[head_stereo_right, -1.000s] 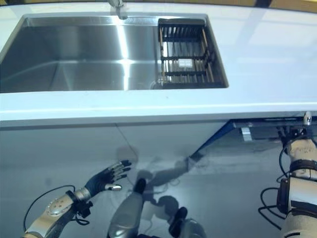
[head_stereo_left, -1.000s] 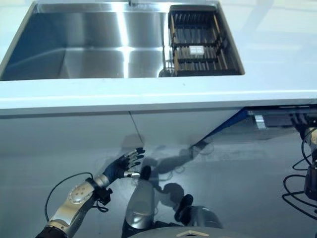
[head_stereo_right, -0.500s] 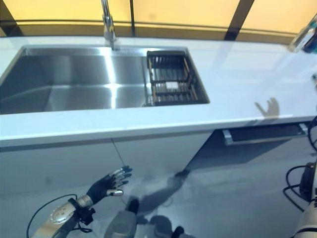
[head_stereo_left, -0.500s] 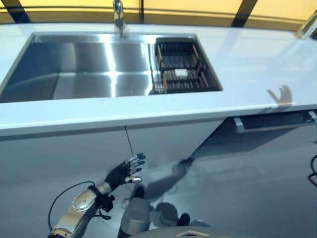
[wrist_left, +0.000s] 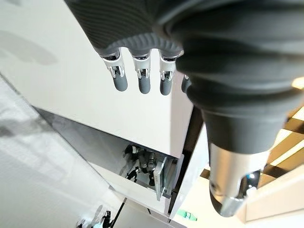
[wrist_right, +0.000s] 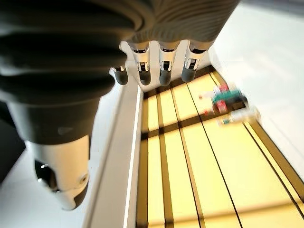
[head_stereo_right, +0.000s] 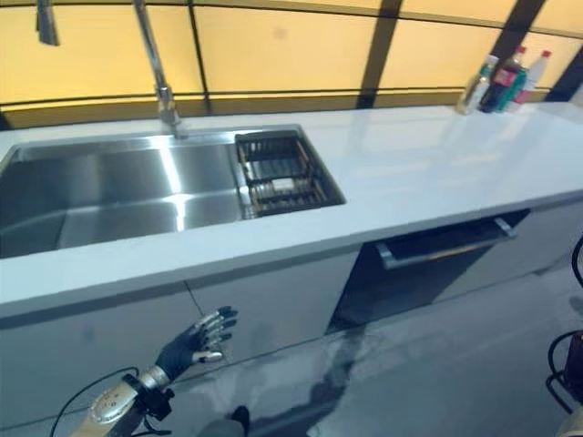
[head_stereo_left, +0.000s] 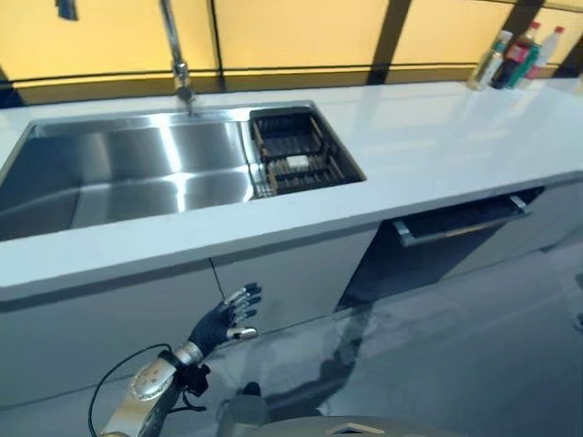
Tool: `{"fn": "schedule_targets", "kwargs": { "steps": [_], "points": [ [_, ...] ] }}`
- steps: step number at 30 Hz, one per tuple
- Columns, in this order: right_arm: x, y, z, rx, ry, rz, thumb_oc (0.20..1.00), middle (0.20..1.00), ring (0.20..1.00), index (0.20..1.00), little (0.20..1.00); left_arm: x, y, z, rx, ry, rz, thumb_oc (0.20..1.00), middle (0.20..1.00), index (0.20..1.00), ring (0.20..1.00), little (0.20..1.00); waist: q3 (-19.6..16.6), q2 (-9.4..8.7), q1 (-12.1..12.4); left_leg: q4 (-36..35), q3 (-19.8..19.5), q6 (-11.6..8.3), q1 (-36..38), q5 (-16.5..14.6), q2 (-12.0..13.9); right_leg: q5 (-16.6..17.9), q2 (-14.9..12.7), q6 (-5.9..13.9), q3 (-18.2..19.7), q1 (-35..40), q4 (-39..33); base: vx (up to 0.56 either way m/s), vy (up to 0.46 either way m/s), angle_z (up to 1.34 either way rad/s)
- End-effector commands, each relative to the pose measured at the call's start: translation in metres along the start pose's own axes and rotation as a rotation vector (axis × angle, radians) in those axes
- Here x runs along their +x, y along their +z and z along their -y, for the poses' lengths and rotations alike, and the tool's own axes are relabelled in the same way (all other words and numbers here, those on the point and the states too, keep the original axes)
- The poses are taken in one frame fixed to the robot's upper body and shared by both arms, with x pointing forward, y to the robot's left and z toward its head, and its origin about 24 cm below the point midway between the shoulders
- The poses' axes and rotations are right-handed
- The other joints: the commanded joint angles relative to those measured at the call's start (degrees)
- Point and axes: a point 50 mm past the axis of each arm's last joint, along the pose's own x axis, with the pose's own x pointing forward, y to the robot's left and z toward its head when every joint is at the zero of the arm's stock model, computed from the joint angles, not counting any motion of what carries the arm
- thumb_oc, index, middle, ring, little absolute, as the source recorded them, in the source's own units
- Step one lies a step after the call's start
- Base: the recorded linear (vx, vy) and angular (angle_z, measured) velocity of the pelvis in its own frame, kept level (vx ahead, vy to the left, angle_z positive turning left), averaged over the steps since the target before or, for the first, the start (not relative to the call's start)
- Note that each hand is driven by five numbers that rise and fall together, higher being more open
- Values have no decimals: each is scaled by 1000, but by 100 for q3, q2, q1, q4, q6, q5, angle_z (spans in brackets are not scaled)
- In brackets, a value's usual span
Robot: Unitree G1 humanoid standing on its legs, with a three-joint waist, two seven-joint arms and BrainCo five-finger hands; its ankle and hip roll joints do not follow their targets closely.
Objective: Pick up plates and place into dishwasher.
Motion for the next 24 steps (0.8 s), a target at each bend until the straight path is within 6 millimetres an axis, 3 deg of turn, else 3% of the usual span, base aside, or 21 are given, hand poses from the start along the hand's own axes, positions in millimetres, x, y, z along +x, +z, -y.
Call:
{"fn": "schedule_targets", "kwargs": {
  "steps": [1, 5, 6, 8, 9, 14, 22, 24],
  "points": [
    [-15, 7, -28, -48, 91, 189, 1000, 1000, 1000, 1000, 1000, 4, 25, -2, 23, 38, 180, 1000, 1000, 1000, 1000, 1000, -15, -64, -55, 346, 237, 196, 91, -874, -42, 142, -166, 193, -12, -243, 219, -60, -7, -14],
    [-48, -17, -39, -130, 149, 252, 1000, 1000, 1000, 1000, 1000, 3, 30, -5, 7, 80, 238, 1000, 1000, 1000, 1000, 1000, -51, -8, -203, 319, 298, 197, 117, -855, -18, 99, -112, 169, 103, -271, 215, -51, -2, -16],
    [-69, -28, -45, -164, 184, 287, 1000, 1000, 1000, 1000, 1000, 3, 33, -6, 0, 95, 268, 1000, 1000, 1000, 1000, 1000, -61, 34, -296, 332, 325, 194, 128, -852, -13, 86, -92, 158, 144, -281, 226, -46, 5, -7],
    [-87, -38, -43, -169, 216, 279, 1000, 1000, 1000, 1000, 1000, 3, 35, -5, 2, 100, 286, 1000, 1000, 1000, 1000, 1000, -89, 47, -349, 344, 349, 191, 140, -859, -3, 63, -80, 152, 170, -282, 229, -48, -3, -4],
    [-106, -52, -42, -158, 245, 264, 1000, 1000, 1000, 1000, 1000, 4, 38, -3, 5, 102, 301, 1000, 1000, 1000, 1000, 1000, -99, 84, -413, 352, 356, 191, 149, -859, 1, 51, -61, 150, 201, -283, 228, -51, -18, -3],
    [-141, -75, -52, -287, 355, 229, 1000, 1000, 1000, 1000, 1000, 11, 42, 2, 21, 83, 310, 1000, 1000, 1000, 1000, 1000, -162, 151, -574, 349, 368, 164, 167, -830, 30, 45, -14, 146, 225, -290, 203, -57, -26, -6],
    [-188, -125, -59, -146, 610, -102, 1000, 1000, 1000, 1000, 1000, 13, 57, 4, 13, 97, 387, 1000, 1000, 1000, 1000, 1000, -206, 192, -642, 310, 383, 89, 147, -785, 21, 75, -29, 176, 130, -302, 64, -65, -14, -1],
    [-213, -150, -62, -154, 679, -207, 1000, 1000, 1000, 1000, 1000, 13, 54, 6, 2, 98, 385, 1000, 1000, 1000, 1000, 1000, -208, 173, -601, 326, 337, 69, 105, -792, 5, 58, -39, 179, 73, -309, 59, -76, -22, 2]
  ]
}}
